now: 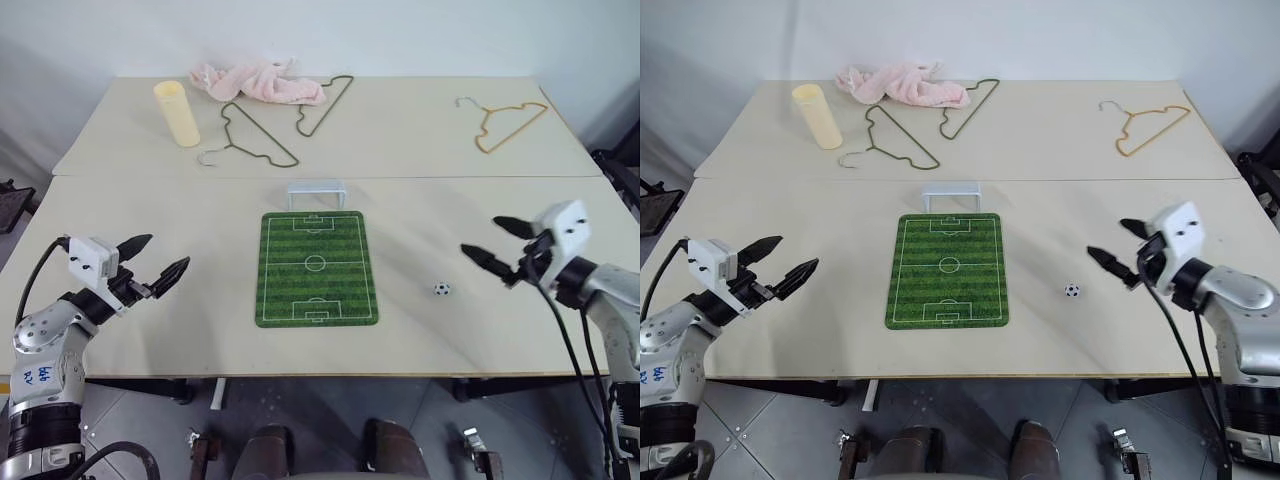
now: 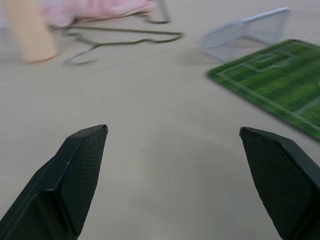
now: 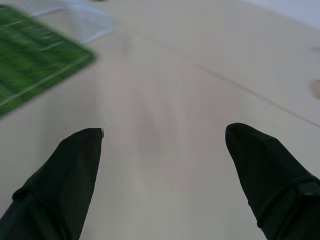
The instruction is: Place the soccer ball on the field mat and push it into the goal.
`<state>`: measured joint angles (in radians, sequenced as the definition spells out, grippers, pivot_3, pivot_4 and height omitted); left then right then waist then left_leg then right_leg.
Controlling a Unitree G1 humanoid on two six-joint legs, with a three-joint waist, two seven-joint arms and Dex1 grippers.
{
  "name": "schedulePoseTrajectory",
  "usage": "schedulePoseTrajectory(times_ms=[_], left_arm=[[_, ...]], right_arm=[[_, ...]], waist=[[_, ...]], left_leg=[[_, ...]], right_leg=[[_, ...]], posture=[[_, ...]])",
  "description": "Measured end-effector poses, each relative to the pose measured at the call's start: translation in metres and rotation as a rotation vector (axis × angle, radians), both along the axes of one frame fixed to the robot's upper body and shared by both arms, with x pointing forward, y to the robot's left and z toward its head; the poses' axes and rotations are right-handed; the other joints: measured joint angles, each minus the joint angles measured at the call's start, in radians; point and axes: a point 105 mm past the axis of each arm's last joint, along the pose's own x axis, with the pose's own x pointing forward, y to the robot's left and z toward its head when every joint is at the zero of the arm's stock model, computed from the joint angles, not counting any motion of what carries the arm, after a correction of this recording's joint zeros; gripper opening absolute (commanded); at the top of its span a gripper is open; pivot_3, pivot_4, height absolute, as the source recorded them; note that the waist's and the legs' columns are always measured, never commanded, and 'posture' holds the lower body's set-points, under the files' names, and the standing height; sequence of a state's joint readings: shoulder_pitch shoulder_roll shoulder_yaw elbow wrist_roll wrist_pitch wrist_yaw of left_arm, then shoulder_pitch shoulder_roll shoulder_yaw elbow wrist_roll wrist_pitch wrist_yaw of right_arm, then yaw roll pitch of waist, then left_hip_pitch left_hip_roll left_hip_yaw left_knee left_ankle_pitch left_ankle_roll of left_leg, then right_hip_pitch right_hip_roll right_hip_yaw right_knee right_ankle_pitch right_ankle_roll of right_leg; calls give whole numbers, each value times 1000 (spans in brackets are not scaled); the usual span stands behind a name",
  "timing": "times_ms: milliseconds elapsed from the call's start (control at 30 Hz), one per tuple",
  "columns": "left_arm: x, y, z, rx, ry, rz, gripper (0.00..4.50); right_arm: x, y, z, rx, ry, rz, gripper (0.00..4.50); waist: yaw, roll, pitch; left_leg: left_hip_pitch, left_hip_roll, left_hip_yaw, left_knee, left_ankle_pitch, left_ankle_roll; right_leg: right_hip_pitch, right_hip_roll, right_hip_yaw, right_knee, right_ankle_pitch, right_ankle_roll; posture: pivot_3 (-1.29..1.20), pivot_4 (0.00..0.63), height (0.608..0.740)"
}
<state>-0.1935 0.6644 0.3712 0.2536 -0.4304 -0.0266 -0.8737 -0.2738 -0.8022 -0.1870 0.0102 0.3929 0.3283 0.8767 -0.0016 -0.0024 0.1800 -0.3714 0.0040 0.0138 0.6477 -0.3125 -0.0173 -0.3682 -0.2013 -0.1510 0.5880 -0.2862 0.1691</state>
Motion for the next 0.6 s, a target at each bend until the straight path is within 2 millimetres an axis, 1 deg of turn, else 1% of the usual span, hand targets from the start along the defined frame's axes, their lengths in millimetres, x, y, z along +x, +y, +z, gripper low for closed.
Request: schedulePoseTrajectory(times_ms=[67,167,267,400,500,600], left_arm=[[-7,-11,2,-9,-13,-119,4500],[-13,-18,2,-7,-13,-202,4500],[-14,-19,2,-4,-21,-214,4500],[-17,-22,-4,-19,-13,-213,4500],[-18,-21,-6,-20,-4,-205,4500],[-19,-20,-7,-20,-3,-200,4500]], right_arm=[[-5,8,-13,-48,67,93,4122],[-7,10,-26,-89,116,163,4122],[-8,11,-36,-126,147,222,4122],[-8,12,-41,-152,170,273,4122],[-10,9,-53,-166,221,293,4122],[-7,9,-55,-163,207,298,3529]], waist=[[0,0,0],[0,0,0],[0,0,0],[0,-1,0],[-1,-1,0],[-1,-1,0]], left_leg=[[0,0,0,0,0,0],[0,0,0,0,0,0],[0,0,0,1,0,0],[0,0,0,1,0,0],[0,0,0,1,0,0],[0,0,0,2,0,0]], right_leg=[[0,0,0,0,0,0],[0,0,0,0,0,0],[0,0,0,0,0,0],[0,0,0,0,0,0],[0,0,0,0,0,0],[1,0,0,0,0,0]], posture=[[0,150,740],[0,150,740],[0,150,740],[0,150,740],[0,150,740],[0,150,740]])
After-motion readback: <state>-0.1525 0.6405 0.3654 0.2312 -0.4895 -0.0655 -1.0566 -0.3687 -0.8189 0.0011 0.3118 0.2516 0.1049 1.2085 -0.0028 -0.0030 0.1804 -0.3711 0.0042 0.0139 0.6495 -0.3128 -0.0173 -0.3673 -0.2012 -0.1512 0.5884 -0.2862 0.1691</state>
